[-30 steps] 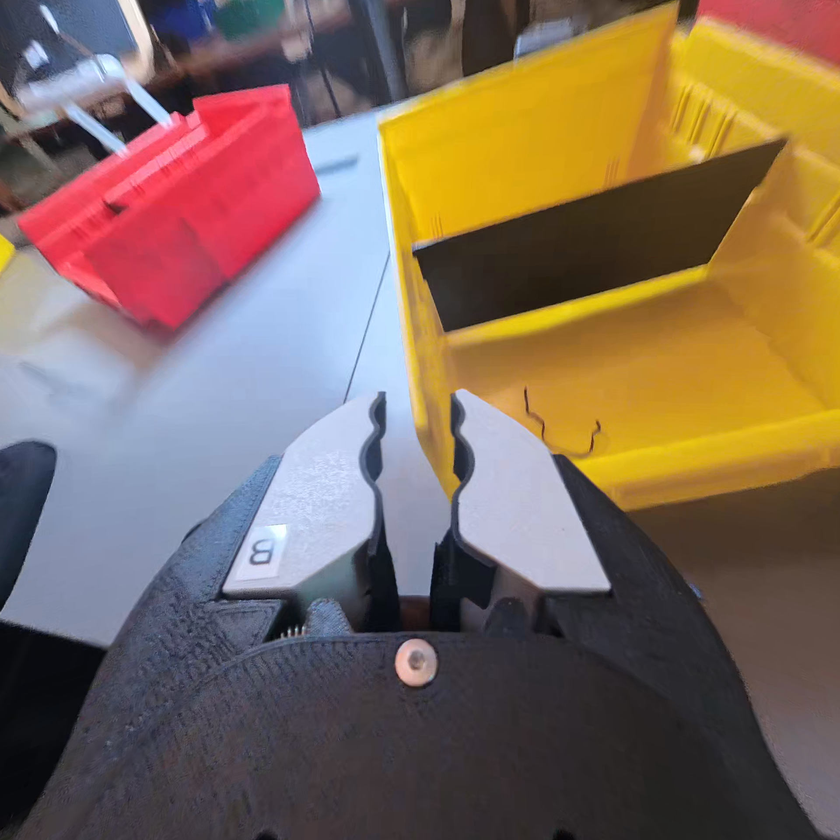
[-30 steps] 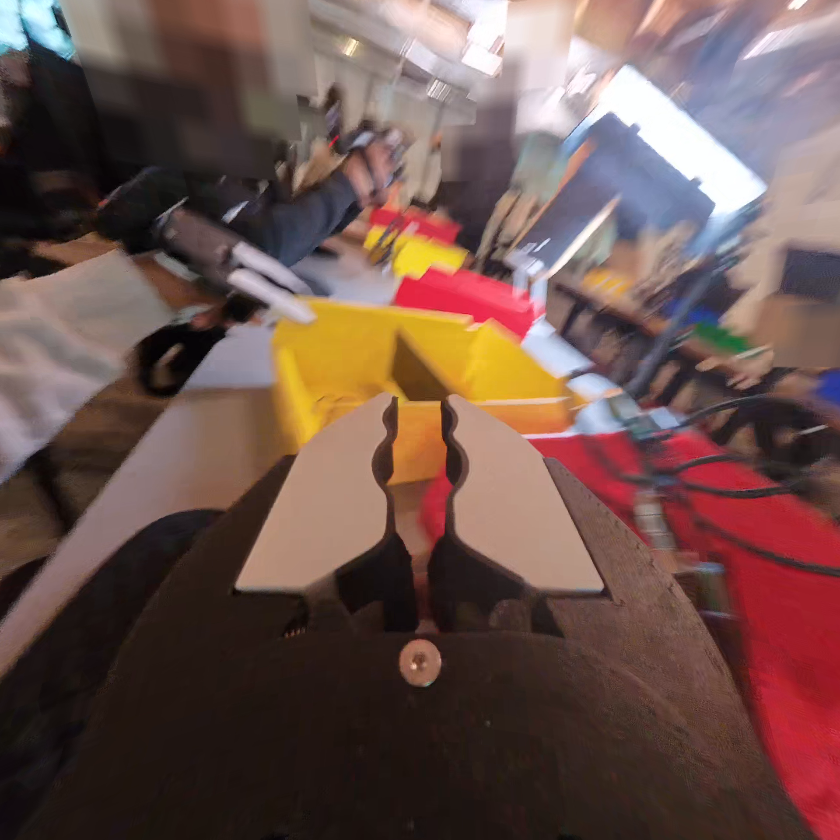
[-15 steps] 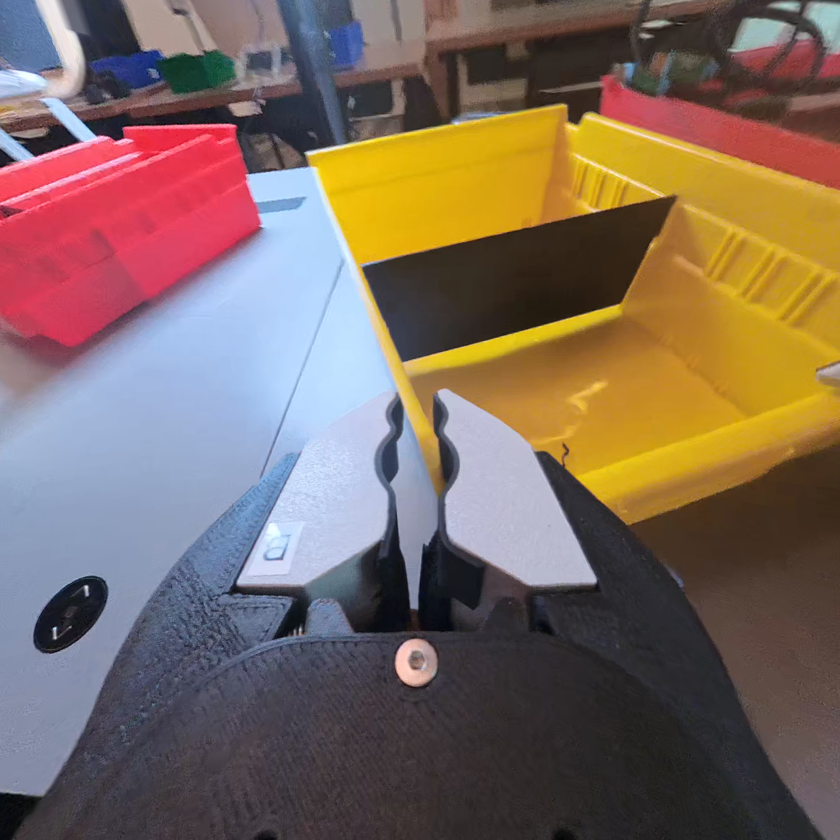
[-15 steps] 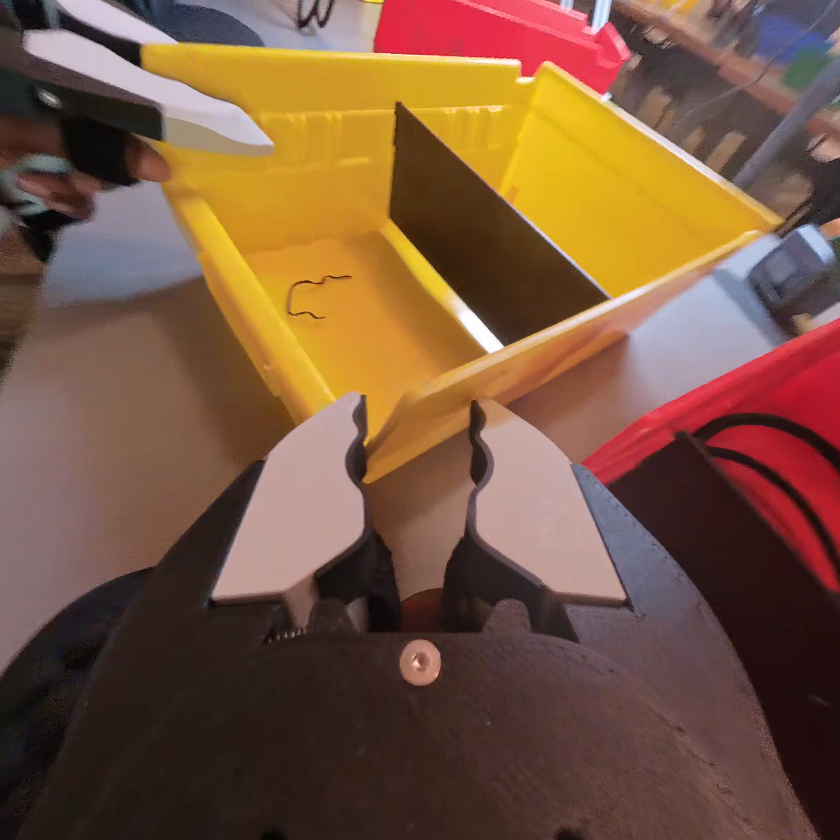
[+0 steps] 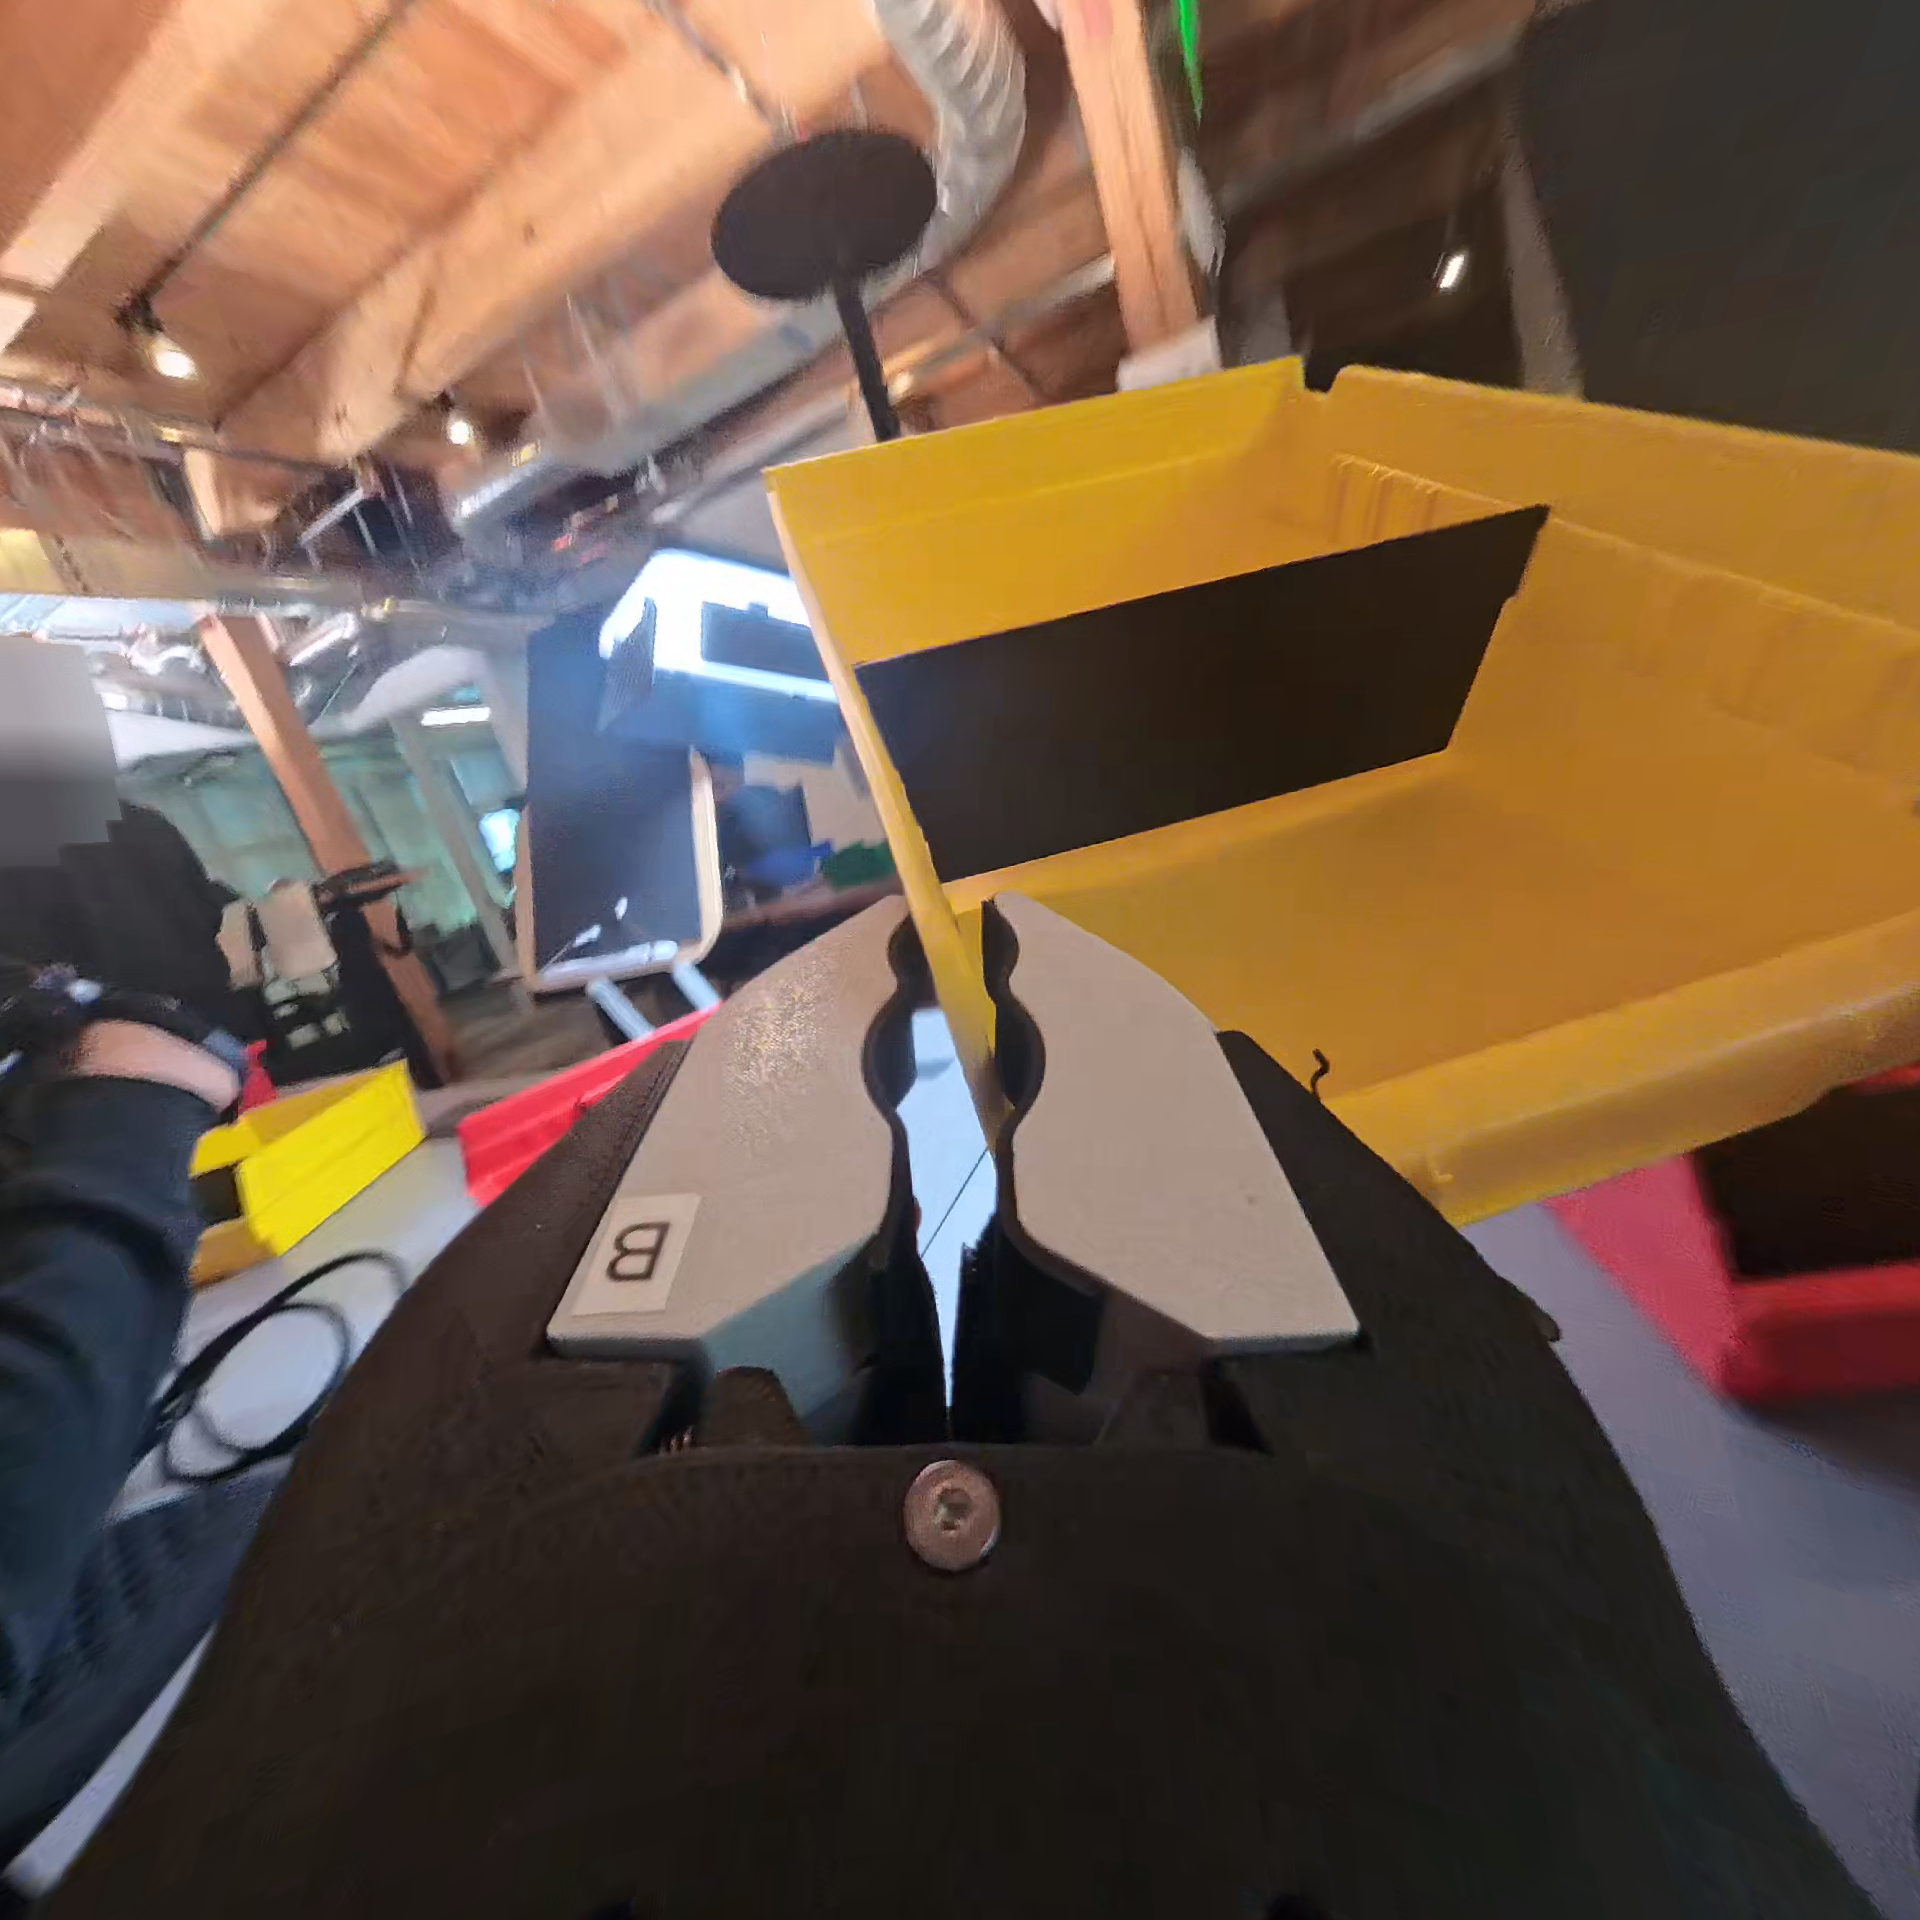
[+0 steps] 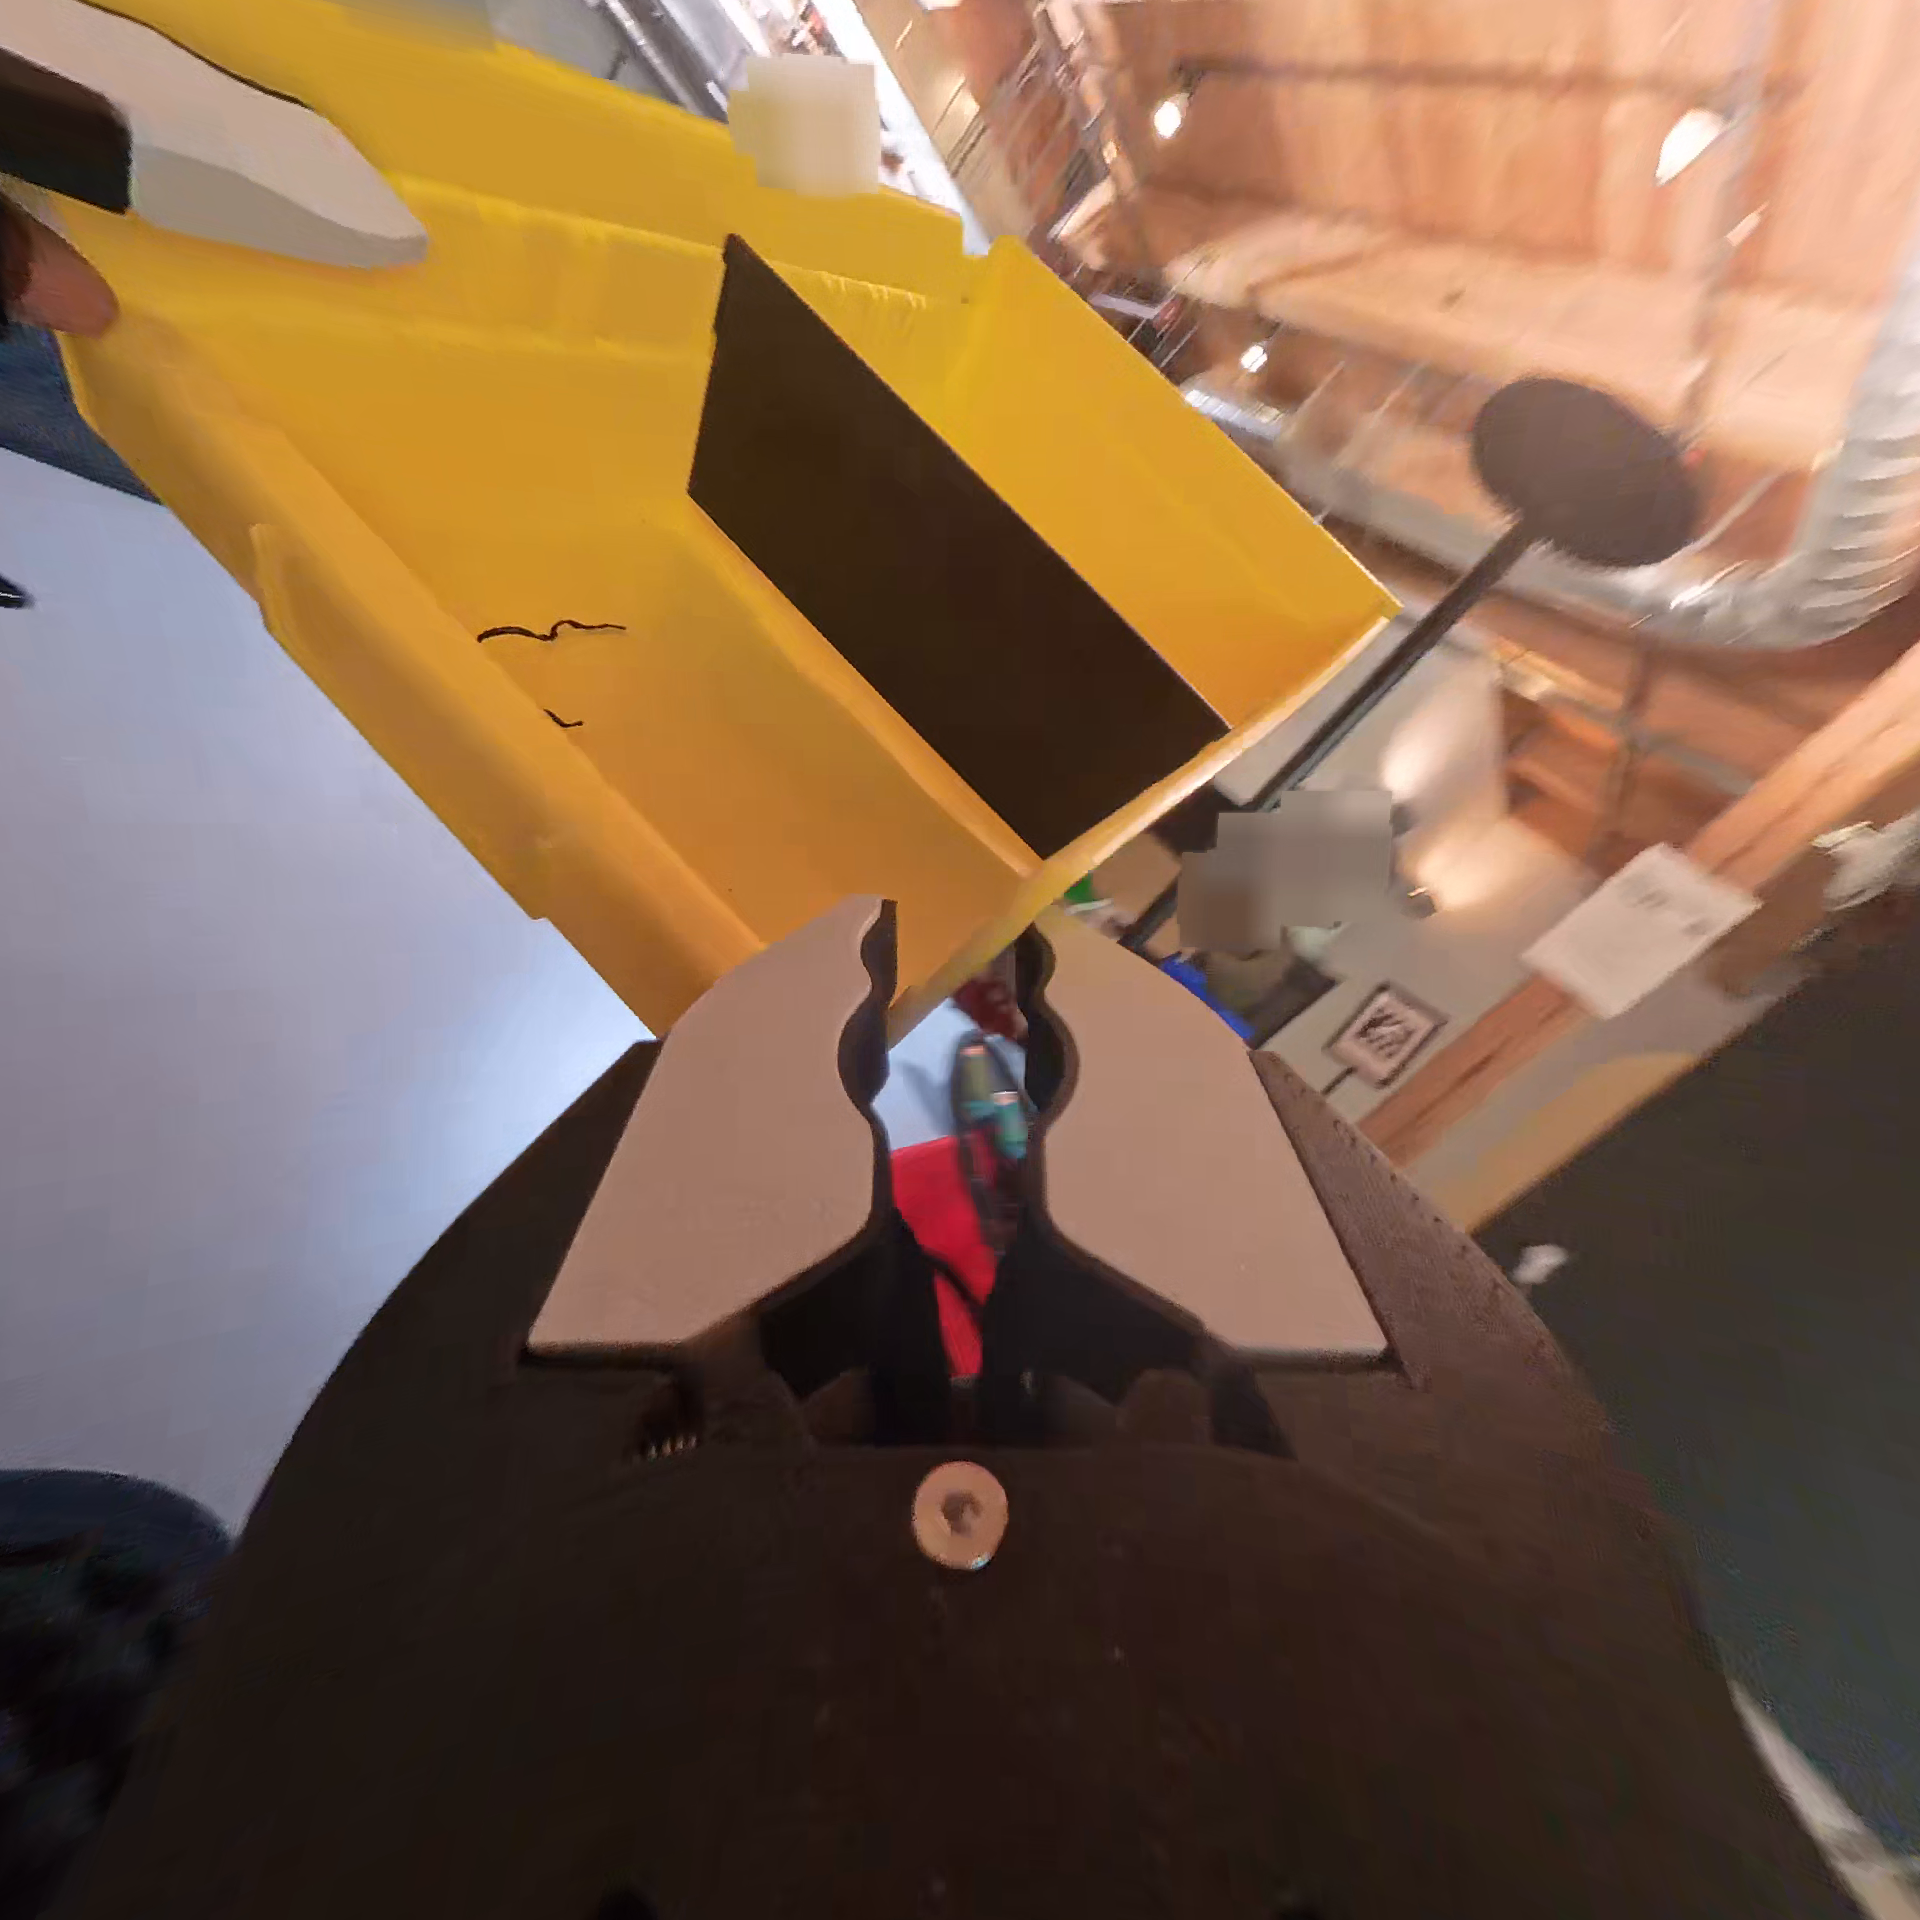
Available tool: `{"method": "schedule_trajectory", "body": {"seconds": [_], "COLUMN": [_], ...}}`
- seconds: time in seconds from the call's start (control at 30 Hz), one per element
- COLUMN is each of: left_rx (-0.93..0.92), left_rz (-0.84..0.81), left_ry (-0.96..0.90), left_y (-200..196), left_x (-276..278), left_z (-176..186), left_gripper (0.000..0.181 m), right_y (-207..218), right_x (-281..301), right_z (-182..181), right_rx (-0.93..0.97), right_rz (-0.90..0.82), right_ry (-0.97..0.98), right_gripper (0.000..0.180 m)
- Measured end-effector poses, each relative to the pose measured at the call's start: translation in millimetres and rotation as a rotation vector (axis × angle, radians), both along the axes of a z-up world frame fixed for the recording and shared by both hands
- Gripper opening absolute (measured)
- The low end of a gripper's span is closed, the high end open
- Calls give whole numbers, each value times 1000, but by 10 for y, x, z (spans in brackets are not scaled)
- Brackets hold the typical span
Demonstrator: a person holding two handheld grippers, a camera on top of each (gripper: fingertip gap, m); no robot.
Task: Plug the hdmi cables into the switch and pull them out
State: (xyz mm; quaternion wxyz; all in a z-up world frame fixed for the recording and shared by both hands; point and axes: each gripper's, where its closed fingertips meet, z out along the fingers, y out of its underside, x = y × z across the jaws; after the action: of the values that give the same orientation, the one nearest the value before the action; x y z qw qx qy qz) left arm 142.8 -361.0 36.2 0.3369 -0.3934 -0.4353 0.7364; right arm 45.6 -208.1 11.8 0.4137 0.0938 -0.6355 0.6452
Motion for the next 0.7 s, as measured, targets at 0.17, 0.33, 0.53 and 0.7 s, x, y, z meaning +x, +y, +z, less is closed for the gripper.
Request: {"method": "schedule_trajectory", "body": {"seconds": [0.17, 0.33, 0.53, 0.7], "left_rx": [-10, -15, 5, 32], "left_rz": [-237, -437, -668, -783], "left_ry": [127, 129, 21, -207], "left_y": [635, 1509, 2894, 3814], "left_x": [-303, -924, -1823, -2318], "left_z": [331, 447, 102, -607], "left_gripper": [12, 13, 14, 14], "right_y": [729, 1697, 3131, 4051], "right_x": [-80, -410, -935, -1154], "right_z": [422, 460, 56, -594], "right_rx": [-7, 34, 27, 71], "right_rz": [-123, -342, -599, -760], "right_ry": [155, 170, 57, -136], "right_gripper": [22, 22, 22, 21]}}
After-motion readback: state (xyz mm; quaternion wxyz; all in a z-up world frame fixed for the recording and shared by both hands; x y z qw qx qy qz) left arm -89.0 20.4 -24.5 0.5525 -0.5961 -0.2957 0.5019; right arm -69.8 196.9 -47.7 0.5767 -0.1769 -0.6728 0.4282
